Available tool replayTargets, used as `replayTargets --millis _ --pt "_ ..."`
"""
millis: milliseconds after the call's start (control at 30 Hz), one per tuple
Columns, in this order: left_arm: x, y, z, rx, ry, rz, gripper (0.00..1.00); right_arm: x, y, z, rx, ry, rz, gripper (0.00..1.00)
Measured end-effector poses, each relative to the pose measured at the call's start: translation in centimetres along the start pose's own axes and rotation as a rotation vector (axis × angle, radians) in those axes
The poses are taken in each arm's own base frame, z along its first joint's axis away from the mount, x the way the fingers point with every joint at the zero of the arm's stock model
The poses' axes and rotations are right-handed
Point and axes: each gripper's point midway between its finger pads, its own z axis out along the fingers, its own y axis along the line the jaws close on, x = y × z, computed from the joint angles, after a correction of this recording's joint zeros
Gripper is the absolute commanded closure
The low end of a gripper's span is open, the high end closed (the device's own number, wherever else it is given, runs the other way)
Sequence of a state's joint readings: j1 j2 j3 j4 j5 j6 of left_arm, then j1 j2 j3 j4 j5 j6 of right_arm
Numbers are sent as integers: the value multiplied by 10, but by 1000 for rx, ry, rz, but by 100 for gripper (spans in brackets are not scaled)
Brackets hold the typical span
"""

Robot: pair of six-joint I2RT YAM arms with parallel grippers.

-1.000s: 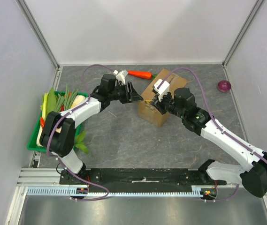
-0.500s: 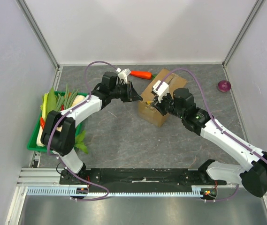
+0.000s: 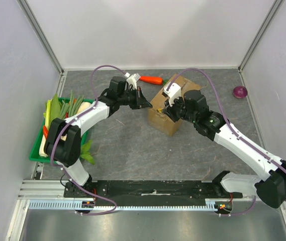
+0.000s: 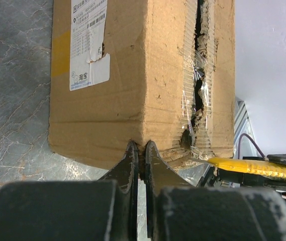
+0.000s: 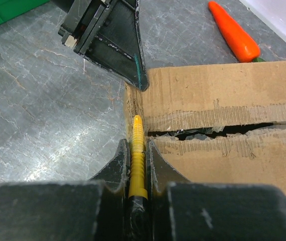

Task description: Unpack the express box

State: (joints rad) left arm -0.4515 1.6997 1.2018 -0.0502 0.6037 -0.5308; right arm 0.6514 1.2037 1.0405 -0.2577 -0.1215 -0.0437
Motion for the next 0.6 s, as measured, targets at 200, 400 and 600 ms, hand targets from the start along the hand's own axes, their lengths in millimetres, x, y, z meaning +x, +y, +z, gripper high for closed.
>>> replayTargets --millis 200,400,600 --pt "0 0 1 -9 -6 3 98 2 0 -2 3 16 17 100" --pt "1 -2 3 -11 -8 7 98 3 0 -8 6 22 21 100" --pt "1 -3 3 -14 -9 2 98 7 2 -15 4 40 22 100"
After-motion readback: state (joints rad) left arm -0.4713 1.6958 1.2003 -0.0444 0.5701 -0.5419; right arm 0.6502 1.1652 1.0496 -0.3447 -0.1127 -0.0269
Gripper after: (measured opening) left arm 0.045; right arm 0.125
